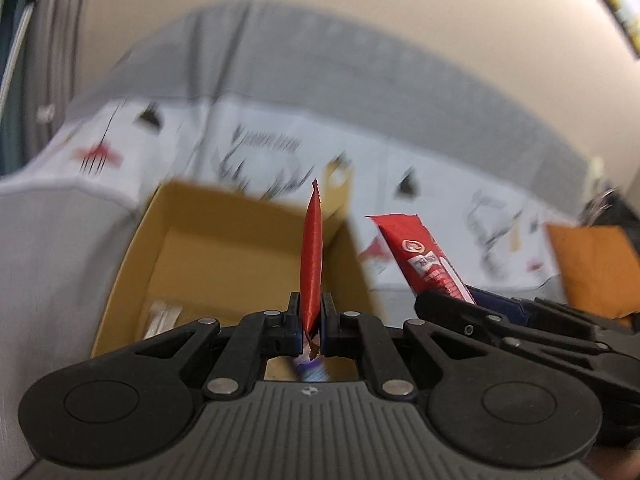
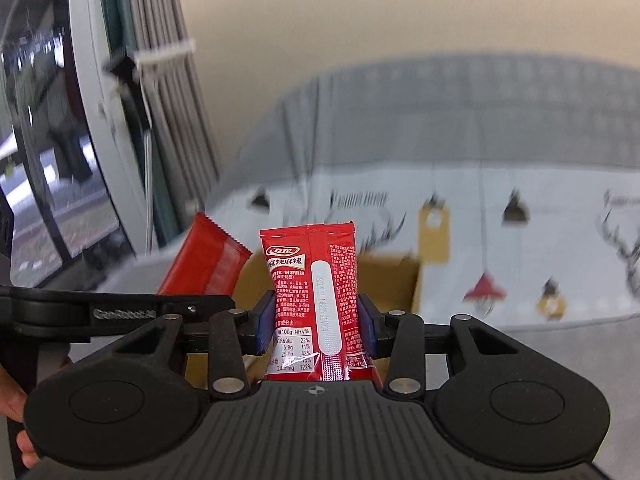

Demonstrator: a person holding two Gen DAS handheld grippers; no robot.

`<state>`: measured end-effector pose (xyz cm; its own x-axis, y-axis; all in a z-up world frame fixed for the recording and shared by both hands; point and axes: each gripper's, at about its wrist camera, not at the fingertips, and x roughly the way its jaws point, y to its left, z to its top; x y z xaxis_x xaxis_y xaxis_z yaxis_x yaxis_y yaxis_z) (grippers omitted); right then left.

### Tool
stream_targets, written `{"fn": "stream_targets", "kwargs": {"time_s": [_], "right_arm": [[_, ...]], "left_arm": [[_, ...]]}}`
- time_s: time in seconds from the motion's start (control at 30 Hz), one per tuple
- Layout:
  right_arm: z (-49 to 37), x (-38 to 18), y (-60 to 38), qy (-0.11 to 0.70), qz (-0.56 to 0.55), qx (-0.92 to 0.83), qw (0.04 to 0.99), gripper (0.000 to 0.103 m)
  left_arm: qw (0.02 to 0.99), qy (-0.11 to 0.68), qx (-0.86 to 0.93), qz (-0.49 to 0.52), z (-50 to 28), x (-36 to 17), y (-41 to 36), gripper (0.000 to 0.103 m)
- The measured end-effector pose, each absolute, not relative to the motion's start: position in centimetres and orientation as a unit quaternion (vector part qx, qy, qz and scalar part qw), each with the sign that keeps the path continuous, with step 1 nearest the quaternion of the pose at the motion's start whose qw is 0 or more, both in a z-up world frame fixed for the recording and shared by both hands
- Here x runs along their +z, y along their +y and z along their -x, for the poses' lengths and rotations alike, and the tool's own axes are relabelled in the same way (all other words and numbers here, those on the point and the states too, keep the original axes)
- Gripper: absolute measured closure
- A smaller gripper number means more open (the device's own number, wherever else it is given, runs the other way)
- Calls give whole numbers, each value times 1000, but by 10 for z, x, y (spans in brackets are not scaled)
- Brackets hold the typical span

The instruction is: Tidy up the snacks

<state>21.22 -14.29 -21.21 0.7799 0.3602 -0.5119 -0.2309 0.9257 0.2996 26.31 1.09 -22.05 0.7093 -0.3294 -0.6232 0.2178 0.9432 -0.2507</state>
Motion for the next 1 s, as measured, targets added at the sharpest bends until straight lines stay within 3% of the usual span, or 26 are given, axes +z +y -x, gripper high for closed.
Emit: {"fn": "stream_targets", "kwargs": {"time_s": [0.2, 0.4, 0.43, 0.5, 0.53, 0.57, 0.7, 0.83, 1.0], "right_arm": [[-237, -271, -104, 370, -89, 161, 911, 59], [-242, -279, -89, 387, -81, 162, 904, 58], [-241, -276, -89, 387, -80, 158, 905, 54], [-238, -266, -87, 378, -63, 138, 913, 38], [-234, -261, -86, 371, -52, 130, 918, 28], [-226, -251, -86, 362, -46, 127, 922, 26], [-199, -208, -101, 348, -72, 118, 927, 25], [-153, -156, -111, 313, -71, 98, 942, 3], [-111, -124, -128, 342, -112, 87, 929, 1]], "left_arm": [[904, 404, -123, 64, -284, -276, 35, 95], [906, 403, -113, 66, -285, -271, 47, 95], [909, 398, -110, 64, -282, -265, 47, 88], [916, 384, -96, 68, -273, -245, 45, 45], [918, 378, -95, 73, -267, -233, 44, 14], [924, 363, -96, 76, -259, -221, 43, 6], [937, 330, -104, 53, -222, -170, 31, 4], [939, 326, -109, 29, -181, -130, 12, 0], [938, 342, -46, -16, -134, -93, -14, 0]]}}
